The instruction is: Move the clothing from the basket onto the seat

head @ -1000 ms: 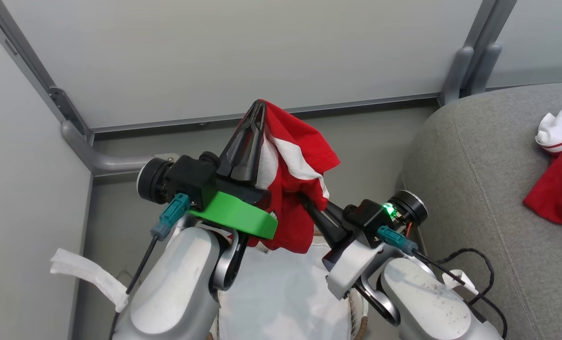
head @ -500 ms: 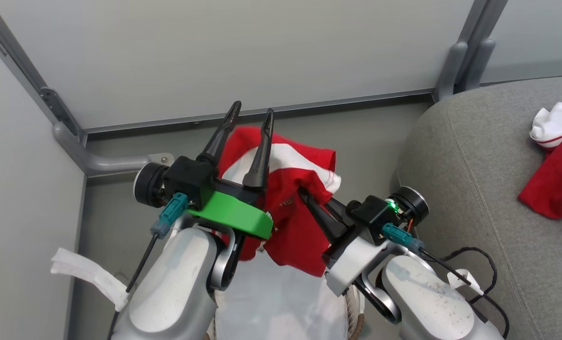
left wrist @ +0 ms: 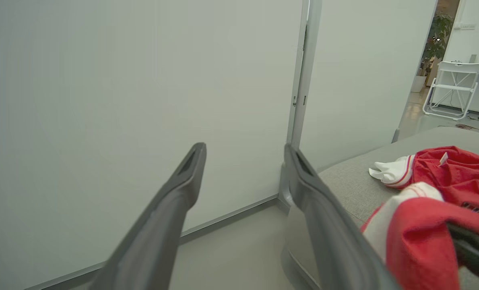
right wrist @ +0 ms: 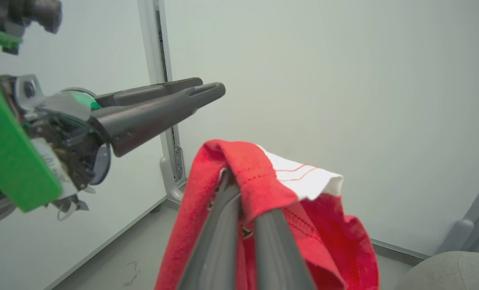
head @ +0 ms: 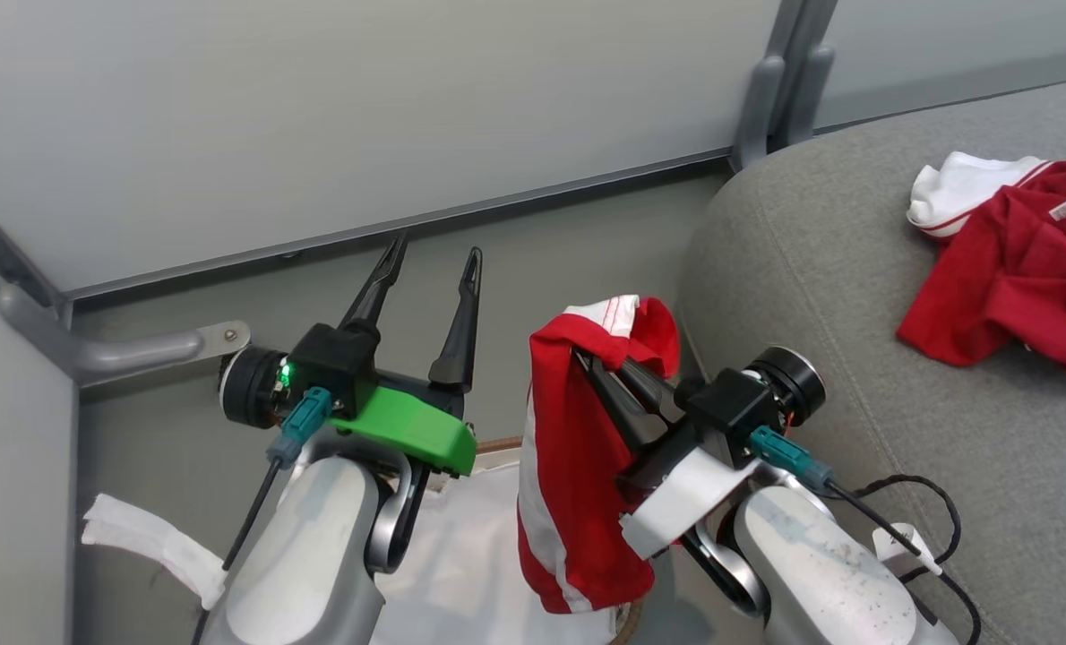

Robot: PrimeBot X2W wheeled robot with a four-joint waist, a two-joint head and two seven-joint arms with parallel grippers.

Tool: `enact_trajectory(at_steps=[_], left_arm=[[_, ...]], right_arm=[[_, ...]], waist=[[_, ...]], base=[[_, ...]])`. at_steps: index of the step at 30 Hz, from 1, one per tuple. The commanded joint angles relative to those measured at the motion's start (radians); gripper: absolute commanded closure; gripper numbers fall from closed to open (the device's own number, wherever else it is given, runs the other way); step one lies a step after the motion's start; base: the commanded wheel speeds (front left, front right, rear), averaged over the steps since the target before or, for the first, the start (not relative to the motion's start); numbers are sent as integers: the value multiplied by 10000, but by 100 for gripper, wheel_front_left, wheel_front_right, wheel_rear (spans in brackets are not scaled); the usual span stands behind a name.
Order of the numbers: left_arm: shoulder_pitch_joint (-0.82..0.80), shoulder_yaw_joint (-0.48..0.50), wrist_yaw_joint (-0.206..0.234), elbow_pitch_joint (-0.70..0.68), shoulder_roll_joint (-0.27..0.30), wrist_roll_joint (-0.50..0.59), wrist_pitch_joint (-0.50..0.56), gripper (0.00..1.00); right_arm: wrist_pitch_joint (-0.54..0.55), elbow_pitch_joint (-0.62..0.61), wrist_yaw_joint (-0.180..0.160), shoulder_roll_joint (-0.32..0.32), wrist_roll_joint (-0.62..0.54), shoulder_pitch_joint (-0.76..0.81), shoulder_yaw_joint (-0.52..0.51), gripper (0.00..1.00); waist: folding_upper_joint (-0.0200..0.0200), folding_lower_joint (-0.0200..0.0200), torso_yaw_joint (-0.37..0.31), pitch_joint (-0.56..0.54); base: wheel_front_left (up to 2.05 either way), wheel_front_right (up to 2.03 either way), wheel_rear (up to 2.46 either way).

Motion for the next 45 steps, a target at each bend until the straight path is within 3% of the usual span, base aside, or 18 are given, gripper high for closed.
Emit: enact_trajectory(at_steps=[1,21,27,32,36,45], left_arm=[[217,110,-76,39,29,117,9,0],[842,790,-274,-74,36,577,9,0],[455,294,-440,-20,46,564,9,0],[189,-56,-484,2,43,512,9,0],[57,-129,-465,-24,43,640,9,0],[-327,-78,-602,22,46,1217,10,0]], right_arm=[[0,-110,-10,-35,10,183,-24,100],[0,-1490,-10,-24,92,244,-830,100],[0,-2052,-10,-80,-291,-332,-1464,100],[0,-2683,-10,-758,-482,-1616,-2155,100],[0,-2926,-10,-1706,-708,-3128,-2713,100],[0,-1564,-12,-3750,-1336,-6562,-3925,100]], waist=[[0,0,-670,4],[0,0,-3958,415],[0,0,-4188,820],[0,0,-4243,1193],[0,0,-4259,1533],[0,0,-3941,2669]], base=[[0,0,0],[0,0,0],[0,0,0],[0,0,0],[0,0,0],[0,0,0]])
